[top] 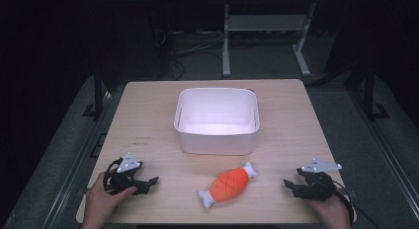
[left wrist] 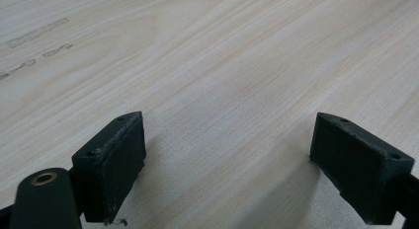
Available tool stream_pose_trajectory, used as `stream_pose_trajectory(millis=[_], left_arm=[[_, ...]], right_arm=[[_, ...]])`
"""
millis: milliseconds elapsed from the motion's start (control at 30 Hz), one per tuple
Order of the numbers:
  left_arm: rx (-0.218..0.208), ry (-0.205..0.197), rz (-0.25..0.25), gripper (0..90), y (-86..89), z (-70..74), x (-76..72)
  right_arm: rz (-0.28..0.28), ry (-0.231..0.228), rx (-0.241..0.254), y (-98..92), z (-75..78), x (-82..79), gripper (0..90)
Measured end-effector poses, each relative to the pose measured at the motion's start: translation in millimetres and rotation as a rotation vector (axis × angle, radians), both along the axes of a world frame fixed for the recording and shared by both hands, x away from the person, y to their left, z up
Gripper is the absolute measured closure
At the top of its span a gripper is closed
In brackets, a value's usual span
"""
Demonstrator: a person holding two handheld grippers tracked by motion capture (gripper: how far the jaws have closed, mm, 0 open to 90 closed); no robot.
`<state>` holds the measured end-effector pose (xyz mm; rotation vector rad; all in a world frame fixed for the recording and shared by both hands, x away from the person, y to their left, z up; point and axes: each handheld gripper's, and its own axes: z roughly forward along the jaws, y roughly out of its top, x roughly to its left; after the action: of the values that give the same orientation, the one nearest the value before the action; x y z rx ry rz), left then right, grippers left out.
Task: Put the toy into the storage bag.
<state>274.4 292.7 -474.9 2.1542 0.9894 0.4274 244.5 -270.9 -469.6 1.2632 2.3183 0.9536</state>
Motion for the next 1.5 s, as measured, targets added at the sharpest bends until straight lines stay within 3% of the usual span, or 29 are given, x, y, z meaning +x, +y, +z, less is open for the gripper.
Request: stream_pose_trajectory(millis=[33,200,300,433,867,1500], left_arm=[[-0.001,0.0,0.001,13.2,-0.1,-0.1,-0.1],[0.0,0.0,0.001,13.1,-0.1,0.0,-0.1],[0.0,0.0,0.0,13.1,0.0,0.0,0.0],[0.0,0.0,0.001,13.2,-0.1,0.0,-0.1],[0.0,0.0,0.0,13.1,-0.1,0.0,0.0],[0.0,-0.001,0.0,13.2,-0.1,0.0,-0.1]], right_arm=[[0.016,0.004,0.021,-0.4,2.8,-1.4,48.3],[0.077,0.019,0.059,5.2,8.1,-5.0,81.0],[0.098,0.026,0.067,8.8,9.5,-5.8,89.4],[0.142,0.052,0.06,17.7,9.5,-5.3,89.6],[0.227,0.052,0.074,40.8,12.3,-1.9,89.6],[0.304,0.07,0.057,73.5,7.9,9.6,89.6]])
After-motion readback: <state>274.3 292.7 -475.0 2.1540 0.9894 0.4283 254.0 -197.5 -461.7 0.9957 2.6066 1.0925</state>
